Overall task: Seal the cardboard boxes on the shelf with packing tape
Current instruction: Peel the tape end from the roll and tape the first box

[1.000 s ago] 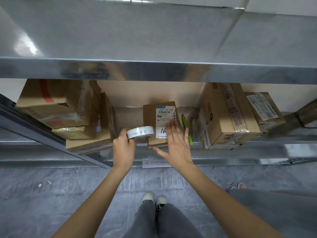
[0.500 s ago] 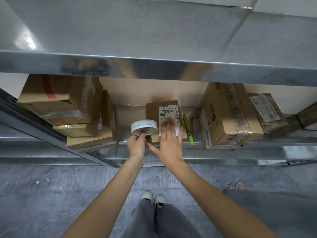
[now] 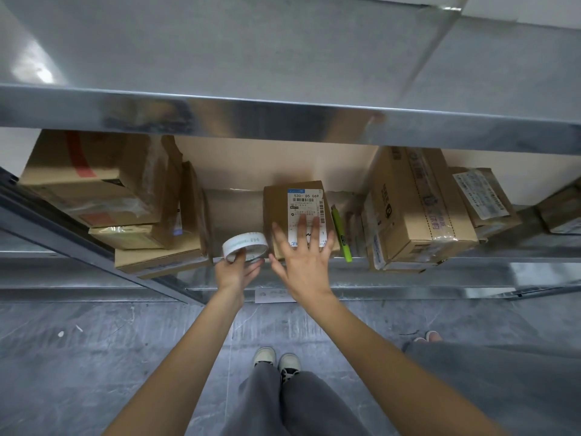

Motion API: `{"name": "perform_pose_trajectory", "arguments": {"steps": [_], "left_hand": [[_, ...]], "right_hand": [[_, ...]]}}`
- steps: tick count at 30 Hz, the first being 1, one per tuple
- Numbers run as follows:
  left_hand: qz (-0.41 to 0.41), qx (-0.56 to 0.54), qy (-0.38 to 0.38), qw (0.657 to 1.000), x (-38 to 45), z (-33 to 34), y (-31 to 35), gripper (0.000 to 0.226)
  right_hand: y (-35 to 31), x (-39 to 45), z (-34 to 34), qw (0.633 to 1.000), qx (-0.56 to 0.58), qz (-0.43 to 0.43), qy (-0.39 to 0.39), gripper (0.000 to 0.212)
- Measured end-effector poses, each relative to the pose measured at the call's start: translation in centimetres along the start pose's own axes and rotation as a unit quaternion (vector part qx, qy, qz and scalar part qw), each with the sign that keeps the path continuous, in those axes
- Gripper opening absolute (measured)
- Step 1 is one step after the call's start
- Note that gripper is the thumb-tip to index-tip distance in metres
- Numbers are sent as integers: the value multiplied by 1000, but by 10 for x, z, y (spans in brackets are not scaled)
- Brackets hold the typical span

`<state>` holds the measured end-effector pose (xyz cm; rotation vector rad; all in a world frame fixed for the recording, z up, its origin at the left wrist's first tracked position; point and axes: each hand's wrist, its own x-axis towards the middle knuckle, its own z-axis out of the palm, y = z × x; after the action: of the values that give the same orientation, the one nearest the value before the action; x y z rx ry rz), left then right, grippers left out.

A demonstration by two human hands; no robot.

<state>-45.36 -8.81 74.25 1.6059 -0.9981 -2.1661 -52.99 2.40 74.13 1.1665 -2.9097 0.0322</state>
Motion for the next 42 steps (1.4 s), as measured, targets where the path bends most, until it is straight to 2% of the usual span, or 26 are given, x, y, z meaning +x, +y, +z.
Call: {"name": "perform_pose_trajectory", "arguments": {"steps": [3, 5, 8, 10, 12, 14, 15, 17, 19, 20, 21, 23, 27, 30, 34, 36, 38, 40, 42], "left_hand": [[11, 28, -16, 999, 1, -5, -1, 23], [25, 54, -72, 996, -6, -10, -4, 25], [3, 41, -178, 983, -22, -3, -3, 28], [11, -19, -212, 977, -31, 9, 5, 29], [50, -39, -213, 975, -41, 22, 18, 27], [154, 99, -156, 971, -49, 34, 34, 20], [223, 208, -113, 946, -50, 39, 38, 17], [324, 403, -42, 855, -55, 48, 43, 21], [377, 496, -25, 782, -56, 55, 40, 23], [394, 513, -26, 762, -57, 58, 38, 23], [402, 511, -30, 759, -57, 60, 37, 22], [405, 479, -46, 777, -55, 59, 36, 21], [402, 454, -48, 794, -58, 56, 29, 21], [412, 474, -35, 777, -62, 63, 30, 20], [402, 507, -18, 763, -60, 63, 36, 24], [397, 489, -46, 776, -63, 59, 39, 24], [397, 437, -71, 804, -65, 52, 41, 25], [382, 399, -64, 831, -66, 37, 46, 30], [362, 410, -47, 836, -59, 17, 47, 30]], "right_hand": [[3, -1, -1, 1000, 4, -5, 3, 60], [8, -3, -5, 1000, 18, -4, 13, 58], [14, -7, -14, 998, 59, 8, 15, 58], [18, -8, -22, 991, 129, 34, 20, 59], [20, -9, -31, 967, 246, 58, 22, 58], [24, -12, -33, 917, 390, 82, 28, 56], [25, -14, -32, 894, 438, 92, 24, 54], [28, -18, -30, 880, 465, 96, 27, 51], [32, -20, -28, 883, 456, 103, 52, 50], [36, -21, -28, 885, 448, 112, 63, 48], [40, -22, -28, 887, 441, 122, 68, 47], [51, -26, -28, 893, 424, 140, 59, 47], [63, -24, -32, 949, 289, 105, 74, 54], [55, -16, -34, 965, 245, 54, 80, 56], [50, -14, -31, 969, 236, 43, 54, 63], [54, -15, -29, 975, 210, 42, 58, 66], [59, -16, -29, 979, 191, 41, 57, 69], [63, -16, -31, 982, 179, 45, 49, 70], [65, -17, -34, 983, 174, 44, 41, 70]]}}
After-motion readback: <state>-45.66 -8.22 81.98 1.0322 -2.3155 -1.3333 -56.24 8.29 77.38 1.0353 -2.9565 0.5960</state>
